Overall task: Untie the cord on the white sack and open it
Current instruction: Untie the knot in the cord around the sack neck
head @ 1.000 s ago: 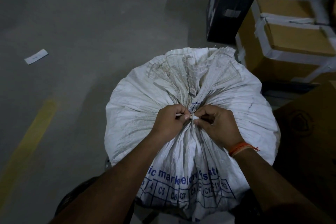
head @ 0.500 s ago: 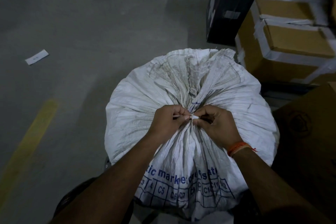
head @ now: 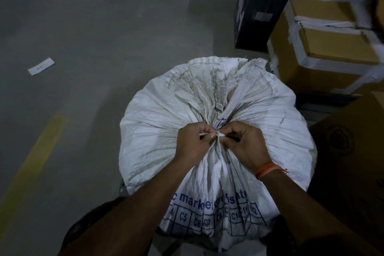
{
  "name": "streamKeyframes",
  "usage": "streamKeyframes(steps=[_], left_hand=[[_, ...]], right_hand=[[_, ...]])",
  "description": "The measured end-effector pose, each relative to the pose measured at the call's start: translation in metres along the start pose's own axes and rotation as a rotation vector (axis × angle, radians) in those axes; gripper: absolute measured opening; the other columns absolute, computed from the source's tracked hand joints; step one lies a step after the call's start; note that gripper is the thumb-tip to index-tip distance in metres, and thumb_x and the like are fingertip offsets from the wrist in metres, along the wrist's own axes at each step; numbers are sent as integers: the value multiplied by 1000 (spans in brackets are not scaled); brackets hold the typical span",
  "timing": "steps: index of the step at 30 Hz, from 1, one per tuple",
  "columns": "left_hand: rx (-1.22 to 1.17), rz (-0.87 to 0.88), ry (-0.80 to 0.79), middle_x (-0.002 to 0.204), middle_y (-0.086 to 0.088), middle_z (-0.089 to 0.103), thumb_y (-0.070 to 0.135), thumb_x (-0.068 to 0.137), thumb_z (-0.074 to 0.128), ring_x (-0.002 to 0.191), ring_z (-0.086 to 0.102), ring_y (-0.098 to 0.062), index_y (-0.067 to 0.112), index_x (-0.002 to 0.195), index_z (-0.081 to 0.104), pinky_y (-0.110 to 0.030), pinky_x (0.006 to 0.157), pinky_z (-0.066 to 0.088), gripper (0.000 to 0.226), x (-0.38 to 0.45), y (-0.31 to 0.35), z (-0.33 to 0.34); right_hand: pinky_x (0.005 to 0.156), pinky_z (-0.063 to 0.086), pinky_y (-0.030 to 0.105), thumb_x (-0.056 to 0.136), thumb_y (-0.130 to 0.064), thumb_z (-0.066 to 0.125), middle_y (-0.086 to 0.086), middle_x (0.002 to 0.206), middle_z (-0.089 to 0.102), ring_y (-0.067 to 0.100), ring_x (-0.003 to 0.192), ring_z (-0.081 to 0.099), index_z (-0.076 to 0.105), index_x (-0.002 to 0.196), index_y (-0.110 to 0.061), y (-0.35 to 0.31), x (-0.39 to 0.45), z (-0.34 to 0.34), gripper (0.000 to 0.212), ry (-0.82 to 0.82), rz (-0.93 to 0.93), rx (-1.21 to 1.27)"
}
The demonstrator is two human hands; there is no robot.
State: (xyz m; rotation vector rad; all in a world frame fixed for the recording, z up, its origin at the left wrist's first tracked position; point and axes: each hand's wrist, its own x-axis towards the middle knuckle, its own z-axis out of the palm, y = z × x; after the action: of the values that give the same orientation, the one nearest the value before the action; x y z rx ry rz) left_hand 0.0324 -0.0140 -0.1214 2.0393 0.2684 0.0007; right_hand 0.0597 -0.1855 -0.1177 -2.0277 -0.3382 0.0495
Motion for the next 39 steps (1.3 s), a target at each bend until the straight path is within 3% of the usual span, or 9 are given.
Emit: streamKeyframes(steps=[7, 13, 16, 23, 28, 33, 39], left_hand=[[-6, -8, 11, 76, 11, 76, 12, 88, 74, 72, 69, 2, 21, 83, 81, -7, 64, 47, 12, -1, 0, 5], [-5, 35, -133, 81, 5, 79, 15, 86, 78, 80, 74, -8, 24, 86, 80, -18, 74, 55, 9, 11, -1, -15], [2, 34, -181, 81, 6, 77, 16, 86, 80, 78, 71, -7, 24, 88, 78, -13, 72, 51, 9, 16, -5, -23], [51, 69, -180, 80, 8, 76, 17, 87, 77, 73, 67, 1, 23, 88, 78, -9, 69, 45, 6, 16, -6, -23], [43, 55, -161, 84, 4, 77, 16, 90, 75, 83, 72, -9, 19, 90, 78, -16, 74, 49, 4, 14, -7, -20], [22, 43, -166, 89, 2, 78, 14, 92, 71, 89, 72, -9, 16, 92, 77, -21, 82, 53, 5, 12, -5, -18], [12, 23, -162, 89, -1, 77, 12, 93, 69, 88, 71, -13, 16, 90, 74, -22, 78, 50, 8, 10, -2, -15]], right_hand=[[80, 59, 20, 77, 0, 85, -10, 87, 74, 5, 83, 72, 76, 85, -14, 3, 1, 1, 19, -29, 9, 11], [78, 56, 14, 77, -1, 85, -11, 85, 75, 1, 81, 72, 76, 85, -18, 1, 4, -2, 21, -38, 27, 46], [78, 56, 13, 76, 0, 86, -12, 86, 75, -1, 81, 72, 76, 86, -18, 3, 4, -2, 23, -31, 26, 45], [82, 59, 20, 76, -4, 87, -5, 89, 76, 4, 85, 73, 76, 89, -12, 7, 3, -2, 19, -25, 29, 12], [84, 60, 25, 76, -6, 87, -3, 90, 76, 8, 87, 74, 77, 90, -12, 8, 2, -2, 19, -24, 32, 0], [83, 60, 22, 76, -5, 87, -3, 88, 76, 7, 85, 74, 75, 89, -16, 4, 2, -2, 20, -27, 59, 18], [81, 59, 20, 76, -5, 87, -5, 87, 74, 5, 85, 73, 75, 90, -12, 3, 2, -2, 19, -31, 55, 14]])
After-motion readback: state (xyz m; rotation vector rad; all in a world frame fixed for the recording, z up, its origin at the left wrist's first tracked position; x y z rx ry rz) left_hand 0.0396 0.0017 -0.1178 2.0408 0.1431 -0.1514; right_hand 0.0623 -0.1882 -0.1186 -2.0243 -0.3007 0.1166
